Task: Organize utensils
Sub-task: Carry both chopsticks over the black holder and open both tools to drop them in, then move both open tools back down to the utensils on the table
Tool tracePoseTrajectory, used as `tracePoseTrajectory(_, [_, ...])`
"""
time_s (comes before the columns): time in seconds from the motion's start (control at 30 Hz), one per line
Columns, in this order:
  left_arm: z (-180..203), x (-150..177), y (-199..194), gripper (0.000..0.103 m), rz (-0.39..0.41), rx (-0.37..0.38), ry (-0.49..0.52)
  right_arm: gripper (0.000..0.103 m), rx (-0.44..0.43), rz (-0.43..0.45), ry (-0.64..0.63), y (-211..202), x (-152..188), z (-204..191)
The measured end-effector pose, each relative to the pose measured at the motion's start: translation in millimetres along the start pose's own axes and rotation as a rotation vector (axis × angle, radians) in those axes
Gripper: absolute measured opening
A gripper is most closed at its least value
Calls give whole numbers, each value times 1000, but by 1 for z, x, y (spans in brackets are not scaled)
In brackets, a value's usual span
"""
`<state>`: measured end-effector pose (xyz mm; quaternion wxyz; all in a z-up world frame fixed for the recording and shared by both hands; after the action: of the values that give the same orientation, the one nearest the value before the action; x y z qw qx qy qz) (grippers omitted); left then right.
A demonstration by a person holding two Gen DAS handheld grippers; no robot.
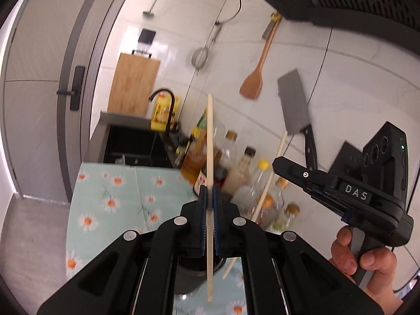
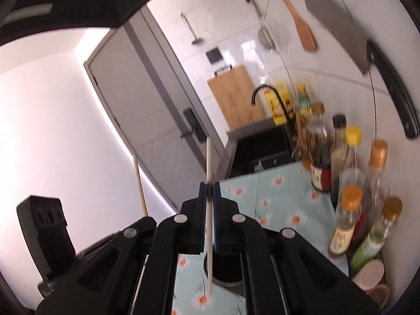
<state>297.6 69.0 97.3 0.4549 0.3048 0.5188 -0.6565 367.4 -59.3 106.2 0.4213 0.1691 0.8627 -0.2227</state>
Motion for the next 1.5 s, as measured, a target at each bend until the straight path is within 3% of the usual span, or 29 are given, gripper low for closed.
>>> tracePoseTrajectory(0.13, [1,-14,19,4,58,2,-12,6,8,109,3,0,-21,7])
tracePoseTrajectory(0.23, [1,-15,34,4,97,1,-17,6,26,138,-13,3,-26,11])
tracePoseTrajectory(0.4, [-5,3,60,4,78,-24,-17,6,63,87,-35,23,-7,23])
tracePoseTrajectory(0.57, [-12,30,86,4,-4,-42,-22,6,99,8,-14,44,21,40])
tracePoseTrajectory(0.63, [-12,36,88,5,-30,-48,-6,15,101,-21,-1,49,30,45])
tracePoseTrajectory(0.67, [-11,38,88,5,-36,-50,3,29,106,-23,11,49,32,47])
tracePoseTrajectory(0.7, [-10,39,87,11,-45,-51,12,40,113,-19,25,47,33,50])
tracePoseTrajectory(0.73, [-9,40,85,26,-50,-53,17,41,111,-14,37,46,32,51])
tracePoseTrajectory(0.8, [-10,41,81,39,-50,-52,12,41,101,-5,49,41,29,50])
tracePoseTrajectory(1.1, [-9,30,51,39,-28,-49,13,41,91,29,54,12,22,34])
tracePoseTrajectory(1.37, [-9,18,4,39,-45,0,-9,41,62,15,30,-16,16,3])
tracePoseTrajectory(1.5, [-11,15,-26,39,-78,36,-8,51,40,-19,-9,-37,17,-20])
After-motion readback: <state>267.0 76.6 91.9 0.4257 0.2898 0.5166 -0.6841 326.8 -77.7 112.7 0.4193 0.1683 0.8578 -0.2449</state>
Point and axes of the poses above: each gripper's, at about its wrist camera, not at the fingertips, and y roughly the way its jaws point, z to its right, x to its underside, the point moved 4 cm from there along y, roughly the way its jaws point, and after that the axes turned 10 degrees about -x, right-handed, at the moved point
